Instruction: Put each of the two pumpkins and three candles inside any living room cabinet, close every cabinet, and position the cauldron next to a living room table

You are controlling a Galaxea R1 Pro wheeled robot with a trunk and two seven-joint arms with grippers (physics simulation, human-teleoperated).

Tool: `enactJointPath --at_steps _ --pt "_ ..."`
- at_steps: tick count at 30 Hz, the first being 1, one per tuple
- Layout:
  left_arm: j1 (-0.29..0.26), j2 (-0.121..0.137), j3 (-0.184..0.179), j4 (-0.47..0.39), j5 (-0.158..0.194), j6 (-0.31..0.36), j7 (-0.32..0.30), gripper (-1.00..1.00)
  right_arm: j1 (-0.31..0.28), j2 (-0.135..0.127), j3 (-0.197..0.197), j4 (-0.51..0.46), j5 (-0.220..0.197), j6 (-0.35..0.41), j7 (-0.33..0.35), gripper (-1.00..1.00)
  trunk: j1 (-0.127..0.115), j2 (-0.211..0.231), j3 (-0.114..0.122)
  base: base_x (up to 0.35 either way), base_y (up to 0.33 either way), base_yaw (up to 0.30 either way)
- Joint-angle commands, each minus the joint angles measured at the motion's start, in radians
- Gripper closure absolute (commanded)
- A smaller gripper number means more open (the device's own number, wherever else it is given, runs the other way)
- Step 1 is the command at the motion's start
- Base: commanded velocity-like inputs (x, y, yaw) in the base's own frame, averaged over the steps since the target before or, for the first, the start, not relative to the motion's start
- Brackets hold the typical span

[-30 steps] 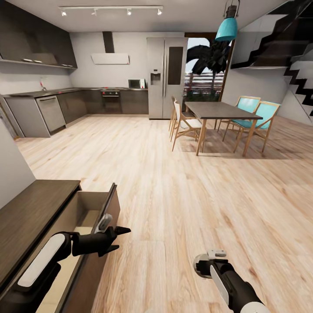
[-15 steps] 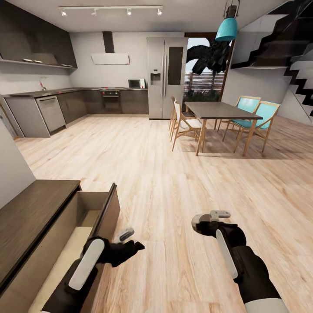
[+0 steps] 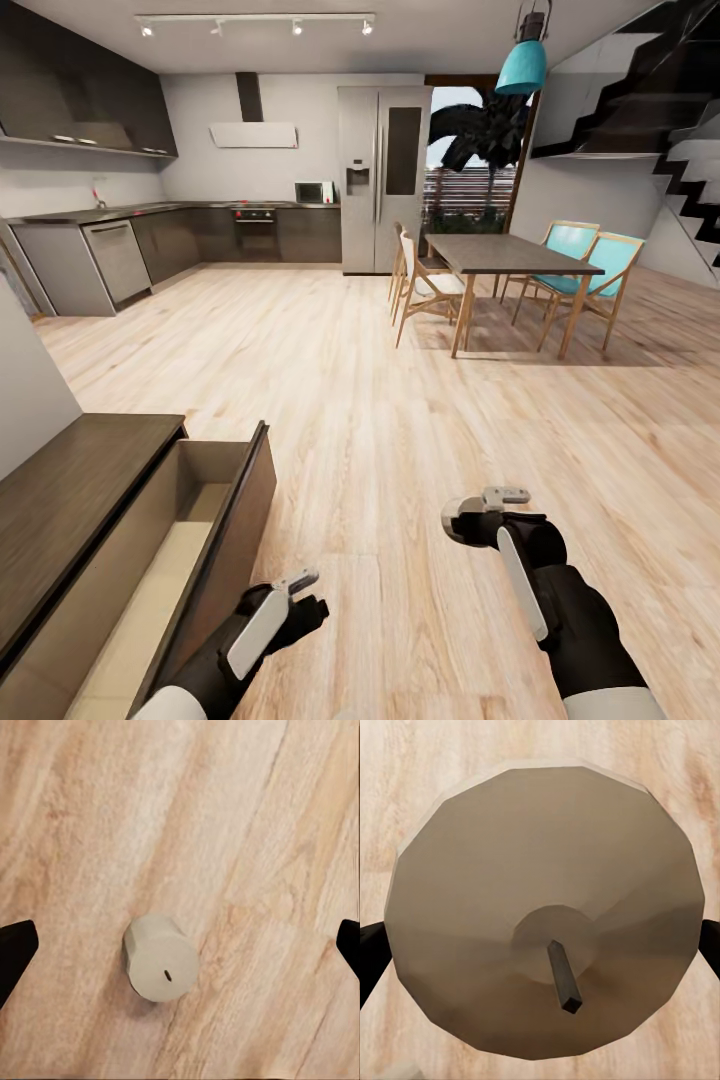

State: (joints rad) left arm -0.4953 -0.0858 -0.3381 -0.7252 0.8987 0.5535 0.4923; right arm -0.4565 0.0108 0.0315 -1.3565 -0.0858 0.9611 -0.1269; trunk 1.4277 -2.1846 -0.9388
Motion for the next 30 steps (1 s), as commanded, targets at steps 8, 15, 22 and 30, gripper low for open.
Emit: enactJointPath --at_steps 8,15,22,30 --pt "-0.003 -0.002 -0.068 0.083 -0.031 -0.117 -0.081 -1.00 -0.001 0.000 0.002 0.007 -0.009 0.005 -0.010 1.00 0.000 0.000 -0.001 0.000 0.000 0.000" --pt "-0.004 -0.001 -0.074 0.043 -0.029 -0.114 -0.086 -1.00 -0.001 0.000 0.002 0.010 -0.008 0.005 -0.010 1.00 0.000 0.000 -0.001 0.000 0.000 0.000" --pt "-0.009 0.001 -0.065 0.002 -0.018 -0.063 -0.087 -1.00 -0.001 0.000 0.001 0.012 -0.010 0.004 -0.010 1.00 0.000 0.000 -0.001 0.000 0.000 0.000" --pt "-0.008 0.000 -0.060 0.040 -0.009 -0.010 -0.087 -1.00 -0.001 -0.001 0.000 0.015 -0.007 0.001 -0.006 1.00 0.030 -0.056 -0.026 0.000 0.000 0.000"
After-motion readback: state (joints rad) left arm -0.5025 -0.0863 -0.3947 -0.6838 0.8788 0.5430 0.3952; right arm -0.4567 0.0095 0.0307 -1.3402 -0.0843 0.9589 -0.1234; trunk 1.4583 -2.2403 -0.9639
